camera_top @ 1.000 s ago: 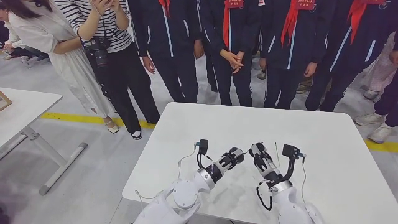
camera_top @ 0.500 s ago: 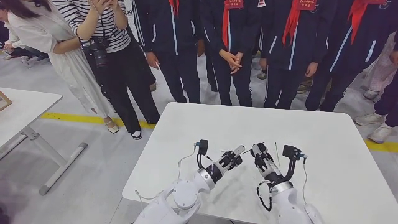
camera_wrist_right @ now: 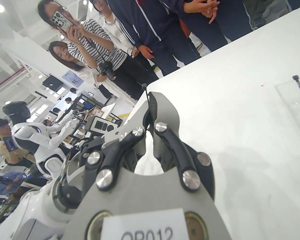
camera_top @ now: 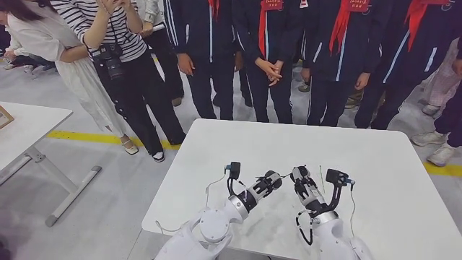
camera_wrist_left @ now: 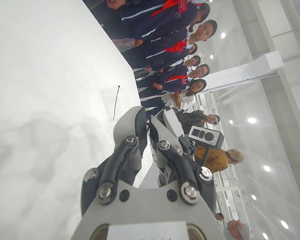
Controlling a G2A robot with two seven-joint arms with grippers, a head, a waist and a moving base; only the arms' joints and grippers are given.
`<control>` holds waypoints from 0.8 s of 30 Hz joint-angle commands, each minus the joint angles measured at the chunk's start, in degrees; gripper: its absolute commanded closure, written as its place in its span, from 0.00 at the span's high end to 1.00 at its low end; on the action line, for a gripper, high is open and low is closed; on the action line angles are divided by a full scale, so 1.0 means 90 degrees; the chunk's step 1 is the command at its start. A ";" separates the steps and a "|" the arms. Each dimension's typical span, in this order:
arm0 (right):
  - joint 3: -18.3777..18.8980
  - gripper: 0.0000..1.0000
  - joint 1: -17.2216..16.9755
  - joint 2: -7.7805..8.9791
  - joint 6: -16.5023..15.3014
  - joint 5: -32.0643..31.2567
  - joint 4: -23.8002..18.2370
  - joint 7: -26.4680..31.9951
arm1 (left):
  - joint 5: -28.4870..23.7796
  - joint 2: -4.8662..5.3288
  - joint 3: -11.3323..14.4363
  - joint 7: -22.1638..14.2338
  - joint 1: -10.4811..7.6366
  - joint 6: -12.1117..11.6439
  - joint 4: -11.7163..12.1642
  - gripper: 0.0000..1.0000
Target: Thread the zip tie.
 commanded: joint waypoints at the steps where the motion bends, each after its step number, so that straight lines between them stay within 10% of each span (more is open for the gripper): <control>1: -0.0003 0.00 -0.0010 -0.0002 0.0001 -0.0016 -0.0005 -0.0016 | 0.0013 -0.0002 0.0004 -0.0003 -0.0006 -0.0004 0.0017 0.00; 17: 0.0078 0.00 0.0046 0.0001 -0.0269 0.0430 0.0042 0.0433 | 0.0016 0.0000 -0.0015 -0.0066 0.0026 -0.0144 -0.0043 0.00; 20: 0.0103 0.42 0.0031 0.0008 -0.0275 0.0423 0.0030 0.0458 | 0.0033 -0.0001 -0.0017 -0.0048 0.0026 -0.0136 -0.0043 0.00; 24: 0.0110 0.44 0.0023 0.0008 -0.0279 0.0425 0.0022 0.0431 | 0.0055 -0.0005 -0.0009 -0.0032 0.0019 -0.0112 -0.0033 0.00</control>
